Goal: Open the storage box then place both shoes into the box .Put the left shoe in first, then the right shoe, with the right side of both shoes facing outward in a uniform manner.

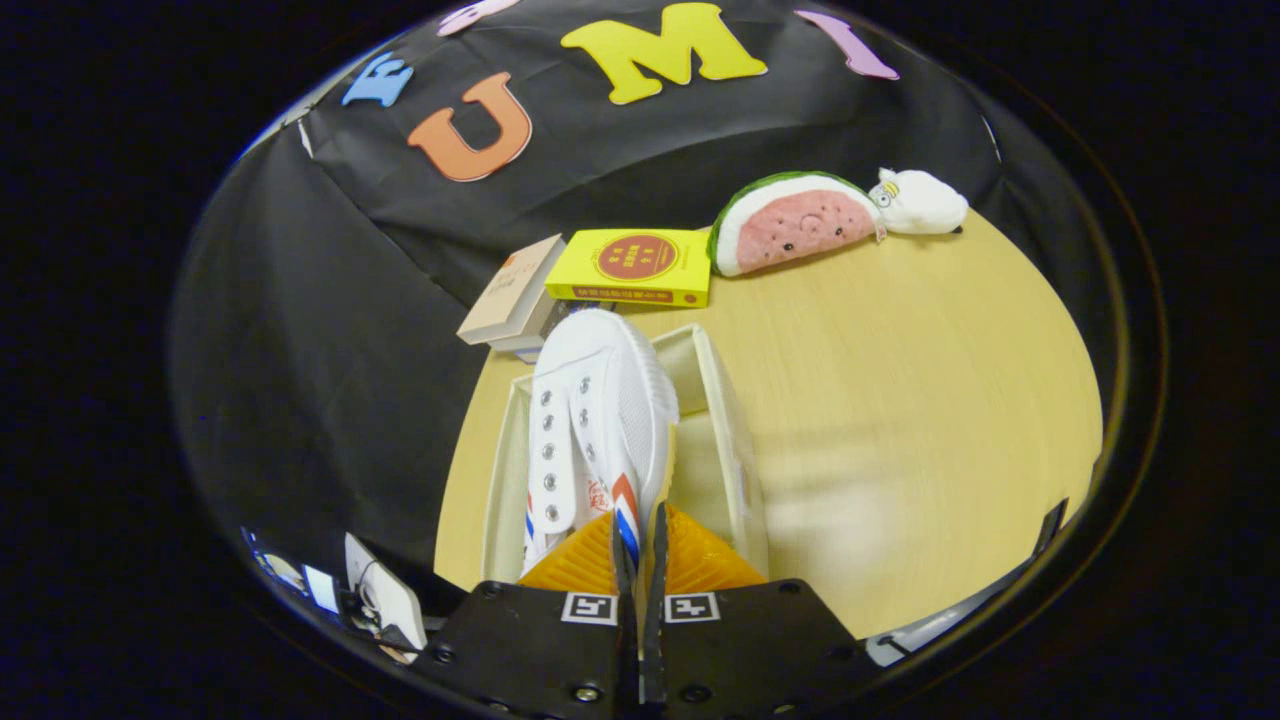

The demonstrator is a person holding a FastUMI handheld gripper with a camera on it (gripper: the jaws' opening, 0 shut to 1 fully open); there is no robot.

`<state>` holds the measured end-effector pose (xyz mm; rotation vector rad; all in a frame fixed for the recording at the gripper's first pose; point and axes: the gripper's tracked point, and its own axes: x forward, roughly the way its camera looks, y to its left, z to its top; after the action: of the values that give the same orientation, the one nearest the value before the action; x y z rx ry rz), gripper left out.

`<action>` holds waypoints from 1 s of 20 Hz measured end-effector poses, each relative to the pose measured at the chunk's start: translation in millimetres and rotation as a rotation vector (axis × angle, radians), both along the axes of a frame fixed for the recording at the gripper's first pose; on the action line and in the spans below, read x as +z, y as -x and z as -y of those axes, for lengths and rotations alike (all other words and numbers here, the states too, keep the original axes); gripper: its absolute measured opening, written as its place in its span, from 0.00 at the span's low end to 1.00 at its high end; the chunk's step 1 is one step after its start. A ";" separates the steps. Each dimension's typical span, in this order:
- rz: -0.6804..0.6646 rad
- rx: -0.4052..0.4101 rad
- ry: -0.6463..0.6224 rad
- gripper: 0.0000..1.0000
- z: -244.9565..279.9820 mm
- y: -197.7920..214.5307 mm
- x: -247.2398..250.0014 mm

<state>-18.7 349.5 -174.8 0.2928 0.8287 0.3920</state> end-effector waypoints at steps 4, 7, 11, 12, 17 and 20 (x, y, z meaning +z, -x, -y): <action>0.039 -0.029 0.047 0.02 5.9 -8.5 -11.9; 0.037 -0.042 0.070 0.02 10.2 -8.4 -20.3; 0.027 -0.048 0.028 0.05 6.1 -8.8 -22.8; 0.027 -0.031 0.002 0.16 0.6 -4.4 -18.8; 0.143 0.003 0.059 0.60 7.0 -5.3 11.0; 0.243 -0.012 0.097 0.76 23.6 -6.6 40.1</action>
<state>-12.1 325.9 -134.7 0.1566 0.6053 0.3665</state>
